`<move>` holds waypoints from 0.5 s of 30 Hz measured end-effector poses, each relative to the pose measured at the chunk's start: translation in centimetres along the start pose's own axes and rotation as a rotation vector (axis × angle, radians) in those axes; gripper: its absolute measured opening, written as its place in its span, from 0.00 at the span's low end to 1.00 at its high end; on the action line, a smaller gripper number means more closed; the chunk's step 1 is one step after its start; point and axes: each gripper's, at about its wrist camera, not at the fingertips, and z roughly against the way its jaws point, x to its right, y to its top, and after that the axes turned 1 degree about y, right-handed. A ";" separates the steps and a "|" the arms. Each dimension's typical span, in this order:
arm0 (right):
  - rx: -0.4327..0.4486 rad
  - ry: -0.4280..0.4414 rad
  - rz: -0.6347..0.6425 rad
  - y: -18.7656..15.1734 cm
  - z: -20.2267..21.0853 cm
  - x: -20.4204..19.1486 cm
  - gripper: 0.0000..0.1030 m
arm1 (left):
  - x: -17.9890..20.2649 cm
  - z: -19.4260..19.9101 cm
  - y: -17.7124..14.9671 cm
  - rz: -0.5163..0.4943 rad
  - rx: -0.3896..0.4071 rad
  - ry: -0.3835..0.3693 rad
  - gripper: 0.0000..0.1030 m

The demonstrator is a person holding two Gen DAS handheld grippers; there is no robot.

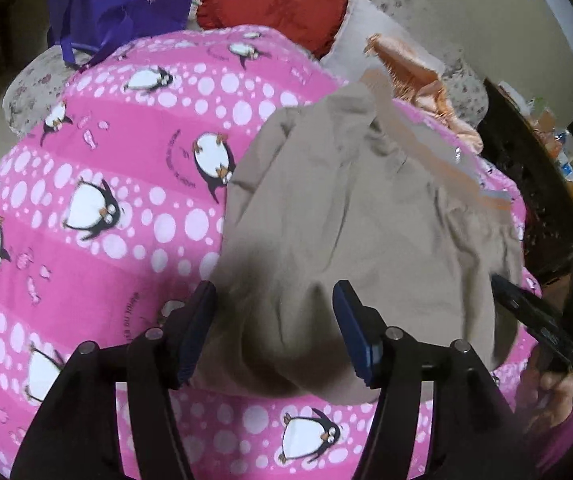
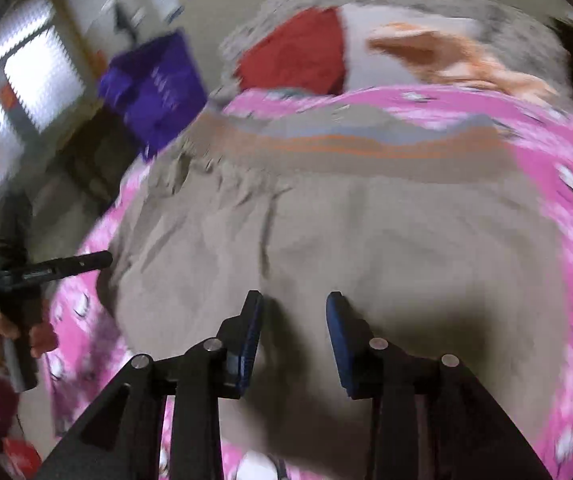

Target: Fold large clothes

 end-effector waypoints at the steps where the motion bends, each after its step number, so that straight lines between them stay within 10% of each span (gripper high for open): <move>1: -0.015 -0.031 0.013 0.8 -1.6 -0.1 0.29 | 0.0 -0.4 -0.1 0.002 -0.006 0.010 0.59; 5: -0.002 -0.154 -0.027 3.4 -6.1 1.4 0.18 | -0.4 -1.8 -0.3 0.025 -0.041 0.027 0.61; 9: 0.037 -0.087 -0.151 4.9 -5.6 3.5 0.13 | -0.6 -1.4 0.4 0.032 -0.026 0.037 0.62; 15: 0.127 -0.035 -0.078 5.6 -1.1 2.2 0.40 | -0.6 -1.7 0.6 0.040 -0.035 0.027 0.63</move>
